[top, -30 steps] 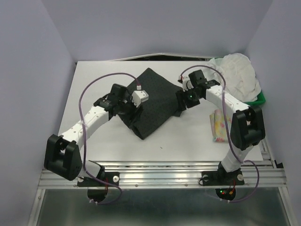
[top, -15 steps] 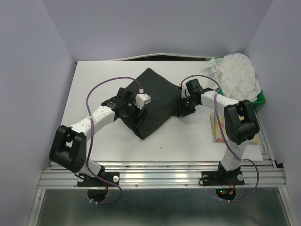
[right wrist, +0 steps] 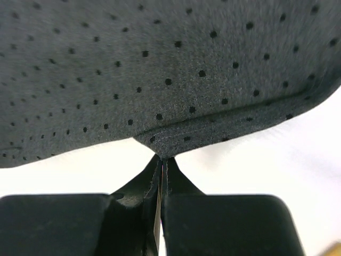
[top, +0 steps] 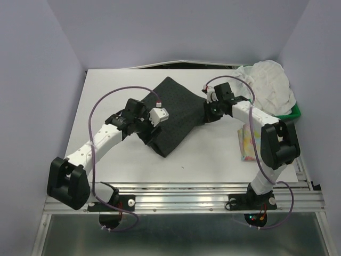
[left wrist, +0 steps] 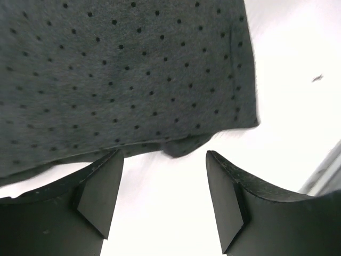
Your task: Fold and stack the skirts
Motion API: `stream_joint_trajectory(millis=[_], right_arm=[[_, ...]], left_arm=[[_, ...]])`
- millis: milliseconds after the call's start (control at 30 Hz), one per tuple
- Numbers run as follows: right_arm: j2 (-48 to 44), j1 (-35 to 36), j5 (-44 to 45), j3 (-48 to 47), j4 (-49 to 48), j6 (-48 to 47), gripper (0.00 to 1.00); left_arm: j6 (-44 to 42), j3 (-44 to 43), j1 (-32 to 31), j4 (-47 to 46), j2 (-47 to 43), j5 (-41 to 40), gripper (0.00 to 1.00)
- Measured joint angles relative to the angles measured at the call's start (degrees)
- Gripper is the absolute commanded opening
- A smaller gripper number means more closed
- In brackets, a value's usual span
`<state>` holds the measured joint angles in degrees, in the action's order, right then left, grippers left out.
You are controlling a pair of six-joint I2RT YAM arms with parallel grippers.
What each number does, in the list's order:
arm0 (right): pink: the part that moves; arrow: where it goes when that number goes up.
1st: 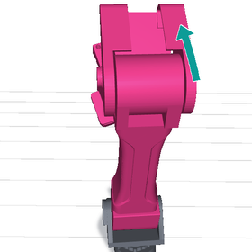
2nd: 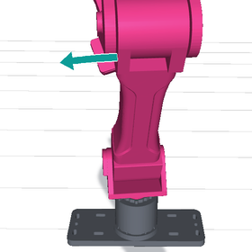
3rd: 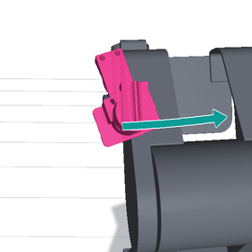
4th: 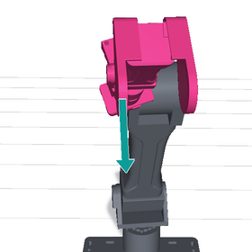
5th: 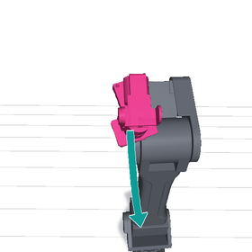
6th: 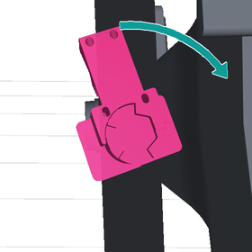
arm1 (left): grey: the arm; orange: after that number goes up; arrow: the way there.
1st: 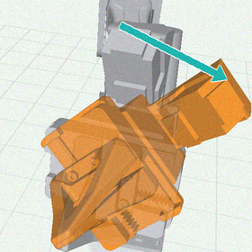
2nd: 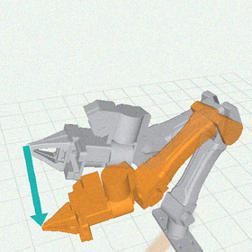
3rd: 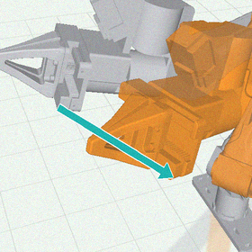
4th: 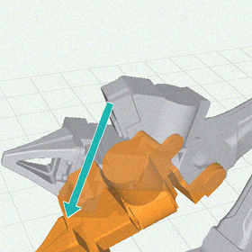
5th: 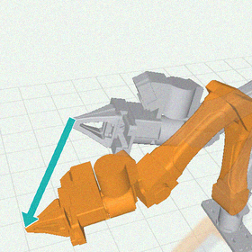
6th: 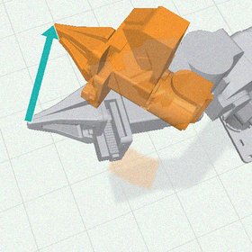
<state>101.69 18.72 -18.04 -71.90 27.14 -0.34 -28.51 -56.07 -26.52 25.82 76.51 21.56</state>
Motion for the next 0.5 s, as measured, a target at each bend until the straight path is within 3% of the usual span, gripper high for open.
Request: stream_joint_trajectory(millis=[167,333,467,500], right_arm=[[-2.8,0.0,1.4,-3.6,1.4,-5.5,0.01],[-3.4,0.0,3.7,-5.8,3.8,-10.3,0.01],[-3.4,0.0,5.4,-8.5,5.9,-13.7,0.01],[-3.4,0.0,5.9,-9.2,6.0,-14.4,0.01]], left_arm=[[-16.9,1.0,0.0,1.3,-4.0,-2.5,0.76],[-30.3,5.7,0.0,-2.4,-2.3,-6.3,0.79],[-36.6,8.8,-0.4,-8.7,1.7,-8.9,0.71],[-37.6,8.9,-0.5,-11.4,3.9,-10.1,0.64]])
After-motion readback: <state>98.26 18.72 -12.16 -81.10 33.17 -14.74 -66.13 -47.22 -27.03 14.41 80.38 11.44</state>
